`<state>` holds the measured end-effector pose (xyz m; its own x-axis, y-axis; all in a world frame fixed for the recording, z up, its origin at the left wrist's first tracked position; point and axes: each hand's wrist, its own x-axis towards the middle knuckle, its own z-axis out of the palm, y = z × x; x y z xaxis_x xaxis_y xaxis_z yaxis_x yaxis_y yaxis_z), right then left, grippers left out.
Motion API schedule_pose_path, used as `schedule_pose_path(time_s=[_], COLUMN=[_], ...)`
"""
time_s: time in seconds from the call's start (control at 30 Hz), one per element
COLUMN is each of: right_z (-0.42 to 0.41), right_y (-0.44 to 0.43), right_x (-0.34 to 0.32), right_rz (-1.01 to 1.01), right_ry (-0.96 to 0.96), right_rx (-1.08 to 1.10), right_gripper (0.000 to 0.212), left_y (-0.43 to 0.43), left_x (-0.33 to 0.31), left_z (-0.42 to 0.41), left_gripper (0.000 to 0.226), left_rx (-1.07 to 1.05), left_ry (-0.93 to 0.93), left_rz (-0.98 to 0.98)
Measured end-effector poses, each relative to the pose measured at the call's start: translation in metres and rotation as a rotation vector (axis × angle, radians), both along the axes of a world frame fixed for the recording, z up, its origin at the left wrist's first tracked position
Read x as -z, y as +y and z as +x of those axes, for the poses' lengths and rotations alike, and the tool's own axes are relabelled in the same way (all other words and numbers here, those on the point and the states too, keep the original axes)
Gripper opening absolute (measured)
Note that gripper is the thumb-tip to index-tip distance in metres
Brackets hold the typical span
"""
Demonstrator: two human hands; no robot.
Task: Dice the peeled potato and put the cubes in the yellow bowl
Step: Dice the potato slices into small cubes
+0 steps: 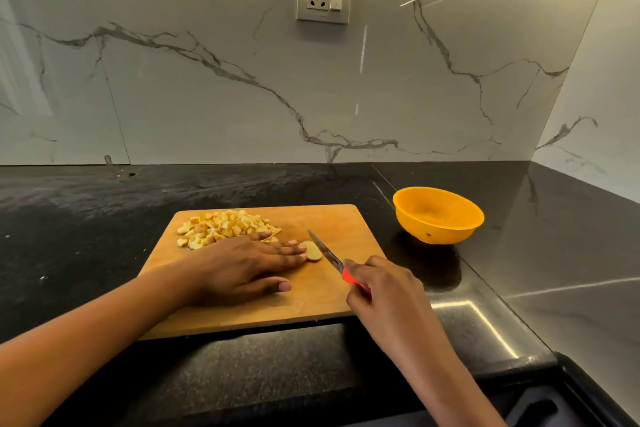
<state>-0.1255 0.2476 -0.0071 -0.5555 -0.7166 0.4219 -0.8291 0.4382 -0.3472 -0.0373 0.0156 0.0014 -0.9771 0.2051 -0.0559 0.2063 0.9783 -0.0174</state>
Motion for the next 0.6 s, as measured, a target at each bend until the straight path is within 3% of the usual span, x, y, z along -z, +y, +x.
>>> schedule_pose_path(time_s=[0.6], right_z=[-0.004], right_y=[-0.01], right_x=[-0.008], right_rz=[0.19], right_ry=[0.092], right_rx=[-0.102], right_gripper=[0.045], left_y=[-0.002], left_x=[0.002], left_z=[-0.003], left_gripper=[0.076], left_rx=[-0.01], left_ry=[-0.015], left_rz=[0.064])
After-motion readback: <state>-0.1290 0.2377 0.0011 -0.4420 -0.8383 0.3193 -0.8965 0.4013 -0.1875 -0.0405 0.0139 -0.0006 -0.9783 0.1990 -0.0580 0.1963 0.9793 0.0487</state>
